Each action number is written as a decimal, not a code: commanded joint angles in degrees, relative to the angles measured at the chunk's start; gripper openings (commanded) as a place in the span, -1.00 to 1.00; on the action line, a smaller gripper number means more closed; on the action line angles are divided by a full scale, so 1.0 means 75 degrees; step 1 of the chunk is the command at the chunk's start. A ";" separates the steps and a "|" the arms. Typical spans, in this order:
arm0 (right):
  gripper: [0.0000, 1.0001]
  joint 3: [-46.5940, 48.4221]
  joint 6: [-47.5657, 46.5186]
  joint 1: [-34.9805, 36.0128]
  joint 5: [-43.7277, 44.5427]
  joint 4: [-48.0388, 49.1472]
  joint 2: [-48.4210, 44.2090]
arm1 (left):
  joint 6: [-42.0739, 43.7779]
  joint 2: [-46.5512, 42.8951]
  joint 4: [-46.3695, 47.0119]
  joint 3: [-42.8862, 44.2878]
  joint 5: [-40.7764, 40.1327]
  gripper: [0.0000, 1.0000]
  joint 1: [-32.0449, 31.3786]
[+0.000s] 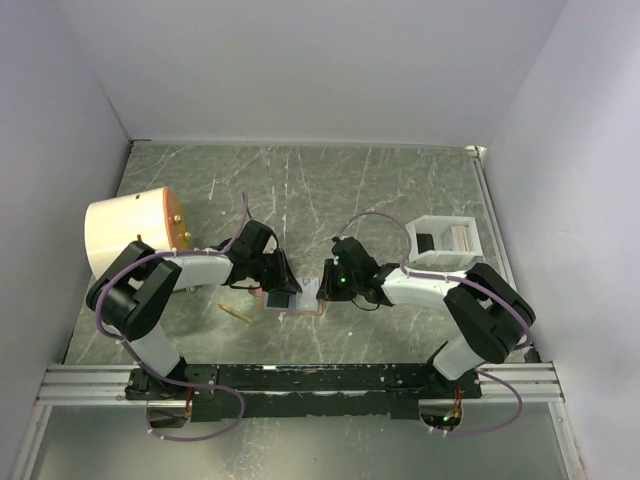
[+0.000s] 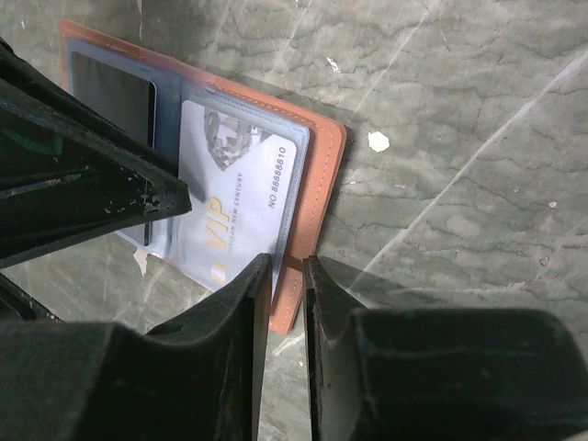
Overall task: Put the credit cards into the card holder
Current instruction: Insert the credit card into the card holder, then turn over the card slot in the card holder.
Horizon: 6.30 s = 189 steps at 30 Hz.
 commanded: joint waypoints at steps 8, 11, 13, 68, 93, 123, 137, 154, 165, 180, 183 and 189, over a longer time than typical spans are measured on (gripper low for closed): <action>-0.58 -0.0155 -0.0049 0.0007 0.0276 0.0000 -0.0335 | 0.0009 -0.0309 0.0356 0.0226 0.0324 -0.01 -0.0248; -0.54 -0.0134 -0.0075 0.0000 0.0342 -0.0167 -0.0532 | 0.0317 -0.0508 -0.0579 0.0510 -0.0274 0.11 -0.0241; -0.50 -0.0099 -0.0077 0.0006 0.0345 -0.0244 -0.0647 | 0.0532 -0.0643 -0.1231 0.0666 -0.0709 0.20 -0.0217; -0.90 0.1707 0.0222 0.0798 0.0242 -0.0450 0.2099 | 0.0990 -0.1295 -0.1068 -0.0333 0.0929 0.47 0.1606; -0.65 0.2242 0.0527 0.0807 -0.0216 -0.0539 0.1720 | 0.1226 -0.1982 -0.1674 -0.0010 0.0276 0.46 0.1606; -0.85 0.1891 0.0310 0.0857 0.0306 -0.0731 0.2318 | 0.1371 -0.1294 -0.1054 -0.0424 0.0730 0.52 0.1606; -0.86 0.1914 0.0275 0.0856 0.0290 -0.0717 0.2295 | 0.1424 -0.1404 -0.1135 -0.0366 0.0668 0.52 0.1582; -0.86 0.1909 0.0311 0.0855 0.0258 -0.0648 0.2297 | 0.1115 -0.1317 -0.0423 -0.0598 0.1542 0.50 0.1539; -0.76 0.1681 0.0208 0.0856 0.0438 -0.0273 0.1579 | 0.0818 -0.1369 -0.0066 -0.0602 0.2037 0.50 0.1463; -0.38 0.1028 -0.0657 0.0607 0.2850 -0.1116 -0.0308 | 0.0443 -0.1225 0.0181 -0.0137 0.1897 0.49 0.0720; -0.33 0.0824 -0.0914 0.0163 0.2972 -0.1293 -0.0786 | 0.0369 -0.1144 0.0173 0.0078 0.1749 0.49 0.0461; -0.28 0.0582 -0.1918 -0.1179 0.2251 -0.1391 -0.1780 | 0.0321 -0.0881 0.0246 0.0460 0.1607 0.48 -0.0090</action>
